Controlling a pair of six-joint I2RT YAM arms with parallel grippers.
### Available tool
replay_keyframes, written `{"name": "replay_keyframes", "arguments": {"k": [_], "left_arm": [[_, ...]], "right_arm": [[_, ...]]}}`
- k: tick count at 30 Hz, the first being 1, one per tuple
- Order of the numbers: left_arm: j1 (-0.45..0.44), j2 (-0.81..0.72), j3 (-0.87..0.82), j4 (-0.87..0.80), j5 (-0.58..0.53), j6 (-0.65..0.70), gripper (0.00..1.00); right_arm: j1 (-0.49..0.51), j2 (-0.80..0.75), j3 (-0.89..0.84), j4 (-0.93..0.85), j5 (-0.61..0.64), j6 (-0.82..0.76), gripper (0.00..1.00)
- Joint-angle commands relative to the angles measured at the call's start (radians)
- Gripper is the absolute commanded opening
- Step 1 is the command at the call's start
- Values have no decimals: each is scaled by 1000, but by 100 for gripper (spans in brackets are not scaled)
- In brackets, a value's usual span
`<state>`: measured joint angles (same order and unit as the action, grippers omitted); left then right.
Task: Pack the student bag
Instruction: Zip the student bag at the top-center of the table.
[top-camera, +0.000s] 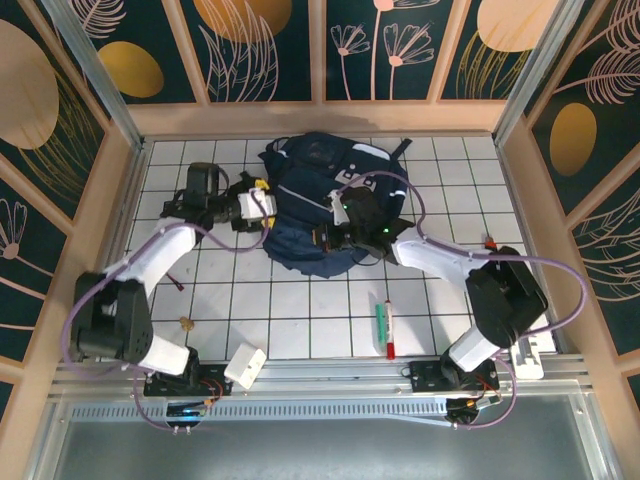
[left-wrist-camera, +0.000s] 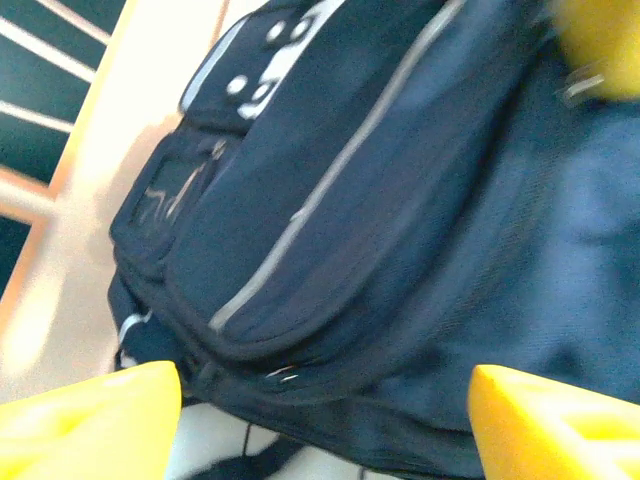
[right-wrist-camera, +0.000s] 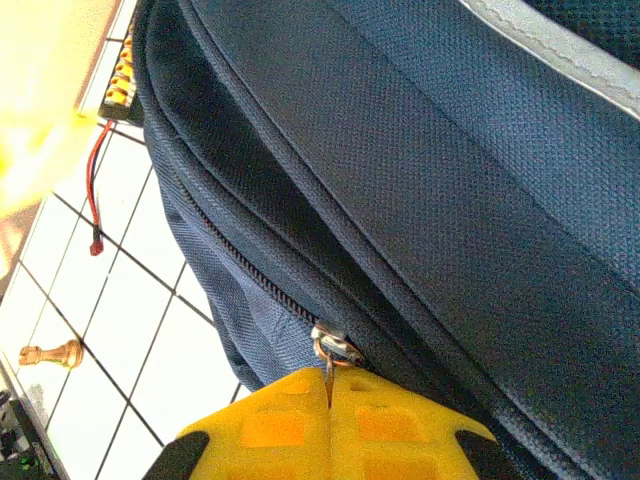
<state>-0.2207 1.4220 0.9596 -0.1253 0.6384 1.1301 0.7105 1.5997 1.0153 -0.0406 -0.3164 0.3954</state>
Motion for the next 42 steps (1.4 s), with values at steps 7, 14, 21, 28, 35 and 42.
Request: {"name": "replay_keyframes", "arguments": {"k": [7, 14, 21, 28, 35, 42], "left_arm": [[-140, -36, -13, -19, 32, 40, 79], [-140, 167, 140, -118, -119, 148, 59], [-142, 286, 309, -319, -29, 233, 60], [-149, 329, 319, -358, -40, 299, 1], [-91, 176, 201, -60, 97, 134, 0], [-33, 144, 199, 2, 160, 76, 0]], "right_arm": [[-5, 55, 106, 45, -71, -43, 0], [-5, 15, 77, 48, -103, -51, 0], [-26, 10, 119, 26, -117, -72, 0], [-42, 28, 189, -43, -81, -88, 0], [-68, 15, 182, -234, 132, -200, 0], [-206, -35, 127, -310, 187, -236, 0]]}}
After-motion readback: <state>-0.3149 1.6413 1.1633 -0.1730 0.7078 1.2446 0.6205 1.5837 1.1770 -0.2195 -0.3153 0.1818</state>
